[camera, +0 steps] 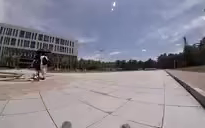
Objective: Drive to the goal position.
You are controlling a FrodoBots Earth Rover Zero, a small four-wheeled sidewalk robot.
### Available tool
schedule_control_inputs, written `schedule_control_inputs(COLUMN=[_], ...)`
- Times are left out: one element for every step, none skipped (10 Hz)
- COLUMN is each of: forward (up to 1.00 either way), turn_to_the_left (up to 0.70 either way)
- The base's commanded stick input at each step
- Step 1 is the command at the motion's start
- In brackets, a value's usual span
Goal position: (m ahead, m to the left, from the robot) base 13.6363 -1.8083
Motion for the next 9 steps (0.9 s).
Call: schedule_control_inputs(forward=[0.70,0.70,0.70,0.70,0.70,0.70,0.70,0.70,0.70], turn_to_the_left=[0.00,0.00,0.00,0.00,0.00,-0.03,-0.03,-0.03,-0.03])
